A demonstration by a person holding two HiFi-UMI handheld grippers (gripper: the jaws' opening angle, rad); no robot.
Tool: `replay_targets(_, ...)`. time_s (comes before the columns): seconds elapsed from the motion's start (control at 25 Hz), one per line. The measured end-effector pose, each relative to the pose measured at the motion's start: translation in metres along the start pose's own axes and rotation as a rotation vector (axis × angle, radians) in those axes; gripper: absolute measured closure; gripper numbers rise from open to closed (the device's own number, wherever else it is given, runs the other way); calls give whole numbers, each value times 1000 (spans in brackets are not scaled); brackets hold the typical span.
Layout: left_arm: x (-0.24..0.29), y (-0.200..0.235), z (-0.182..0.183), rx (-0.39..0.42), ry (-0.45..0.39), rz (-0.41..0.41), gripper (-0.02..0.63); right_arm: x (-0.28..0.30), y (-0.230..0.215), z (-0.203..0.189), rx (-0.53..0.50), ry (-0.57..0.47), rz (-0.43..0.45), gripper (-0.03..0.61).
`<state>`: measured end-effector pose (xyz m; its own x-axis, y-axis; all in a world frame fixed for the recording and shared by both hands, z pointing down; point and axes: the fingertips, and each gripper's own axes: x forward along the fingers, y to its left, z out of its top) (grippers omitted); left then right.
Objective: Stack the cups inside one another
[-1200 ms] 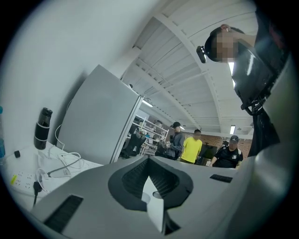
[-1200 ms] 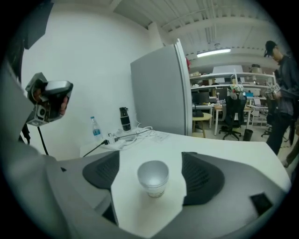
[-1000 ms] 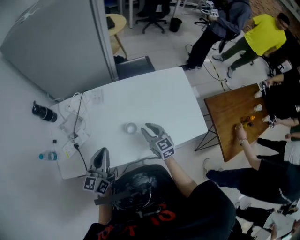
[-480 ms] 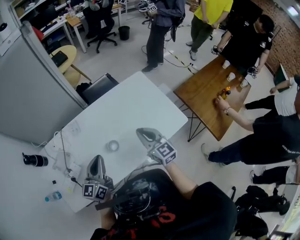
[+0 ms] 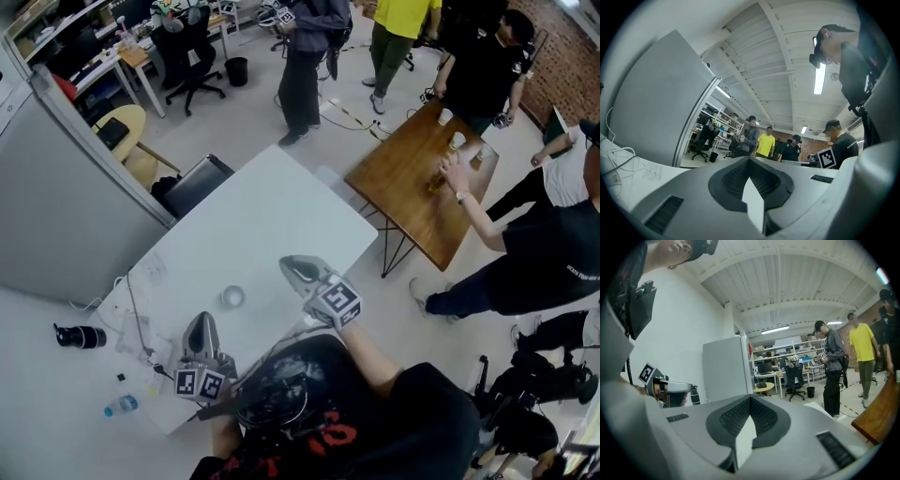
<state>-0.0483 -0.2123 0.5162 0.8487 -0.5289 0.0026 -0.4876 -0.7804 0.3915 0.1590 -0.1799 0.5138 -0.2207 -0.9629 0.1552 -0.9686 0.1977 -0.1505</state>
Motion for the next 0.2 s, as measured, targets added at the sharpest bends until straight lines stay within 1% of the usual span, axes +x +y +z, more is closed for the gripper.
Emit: replay_targets(0.2,-3,9,2,1,-13,-4,613,6,4,1,-29,2,5,574)
